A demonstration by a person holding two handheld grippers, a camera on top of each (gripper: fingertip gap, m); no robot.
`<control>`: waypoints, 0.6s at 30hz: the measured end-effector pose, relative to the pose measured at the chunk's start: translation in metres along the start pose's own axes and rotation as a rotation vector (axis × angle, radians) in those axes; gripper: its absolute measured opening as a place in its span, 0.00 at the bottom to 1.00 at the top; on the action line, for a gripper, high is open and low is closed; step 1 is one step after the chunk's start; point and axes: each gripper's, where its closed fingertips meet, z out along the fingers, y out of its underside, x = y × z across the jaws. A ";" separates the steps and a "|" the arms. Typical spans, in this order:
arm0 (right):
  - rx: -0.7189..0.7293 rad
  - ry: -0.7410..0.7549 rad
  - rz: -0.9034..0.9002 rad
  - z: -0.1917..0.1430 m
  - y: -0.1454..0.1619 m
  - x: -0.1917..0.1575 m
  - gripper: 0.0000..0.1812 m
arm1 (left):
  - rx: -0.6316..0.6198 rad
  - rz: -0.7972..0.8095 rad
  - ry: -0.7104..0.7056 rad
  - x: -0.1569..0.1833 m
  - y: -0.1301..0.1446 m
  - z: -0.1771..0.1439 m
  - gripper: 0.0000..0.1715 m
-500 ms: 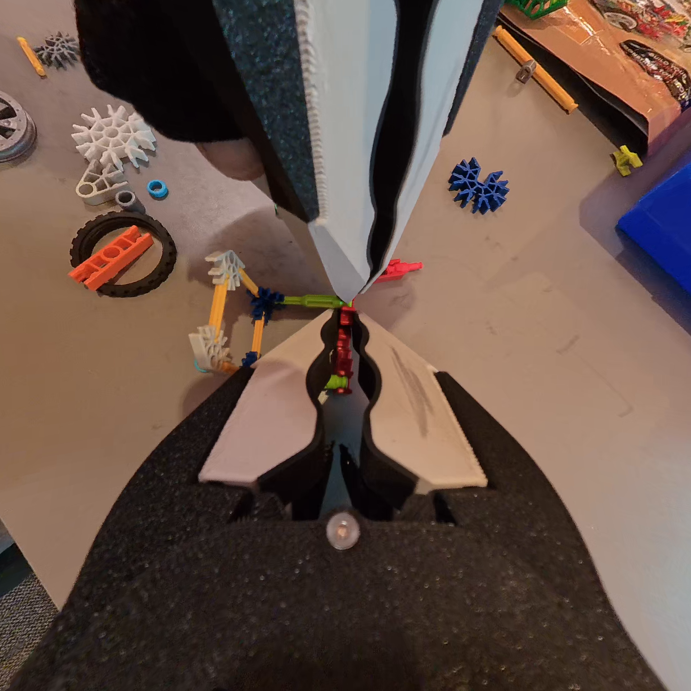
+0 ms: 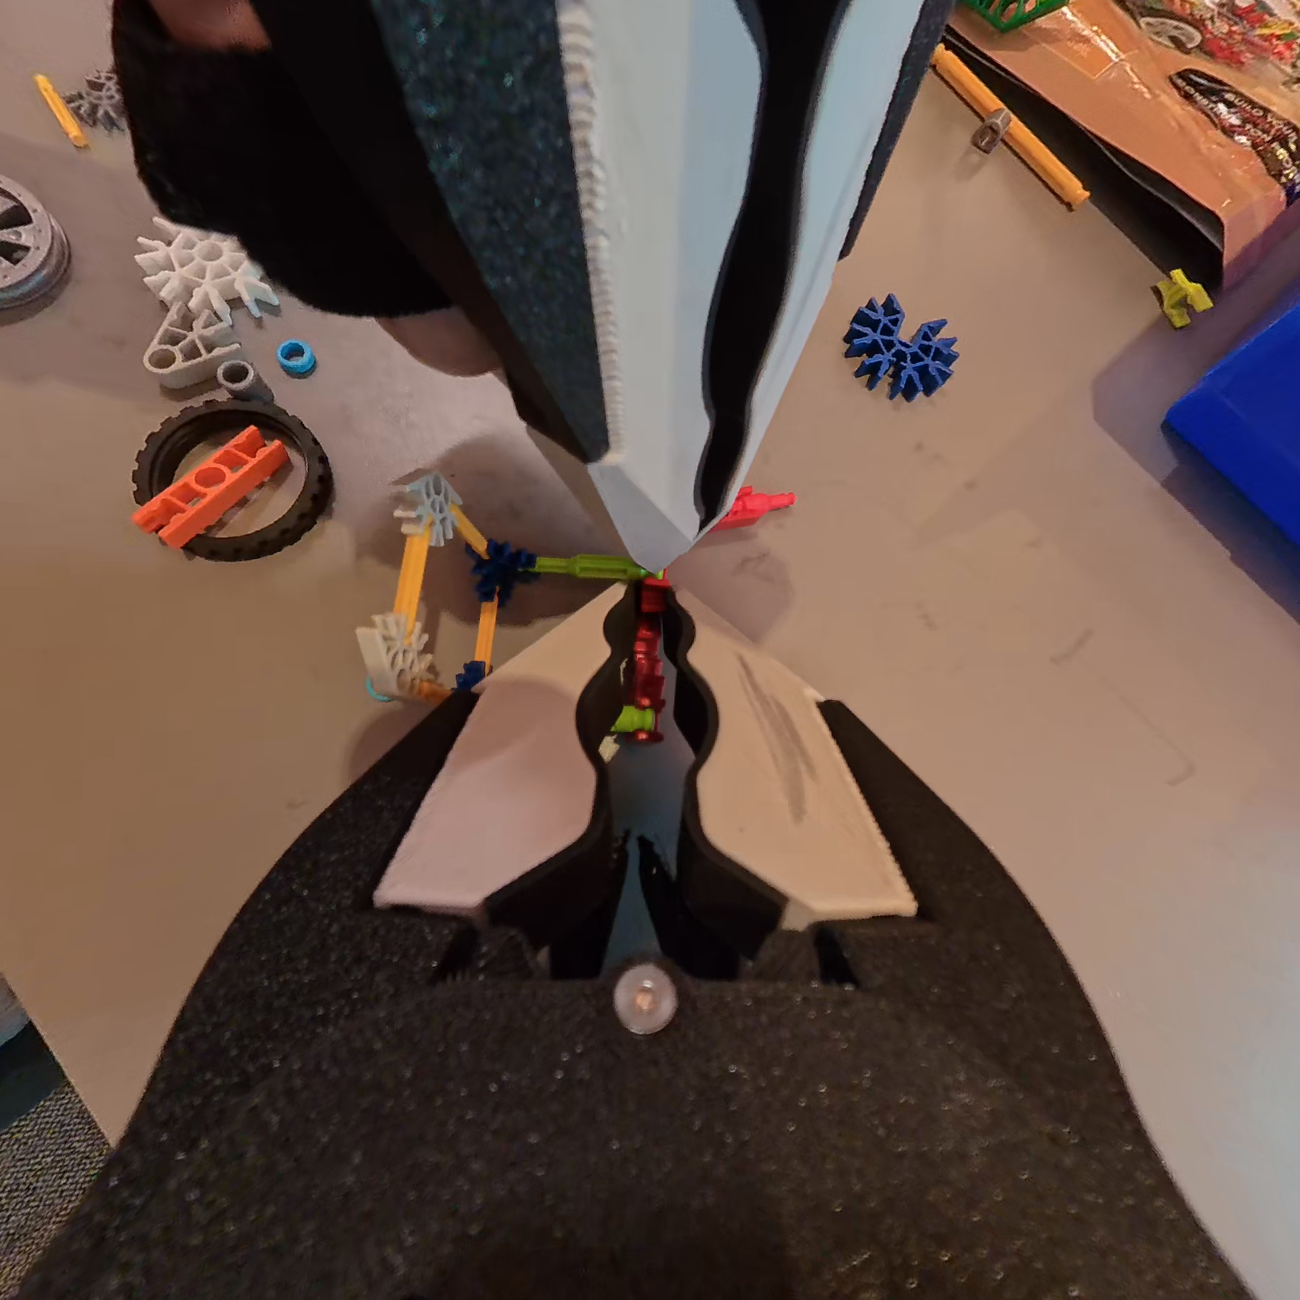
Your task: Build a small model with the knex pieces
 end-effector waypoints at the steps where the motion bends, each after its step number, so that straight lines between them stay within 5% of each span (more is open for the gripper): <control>1: 0.000 0.000 0.001 0.000 0.000 0.000 0.03 | 0.001 0.001 -0.010 0.000 0.000 0.000 0.00; 18: -0.003 0.013 0.001 0.000 0.000 0.002 0.03 | -0.050 -0.004 -0.086 -0.001 -0.003 0.001 0.00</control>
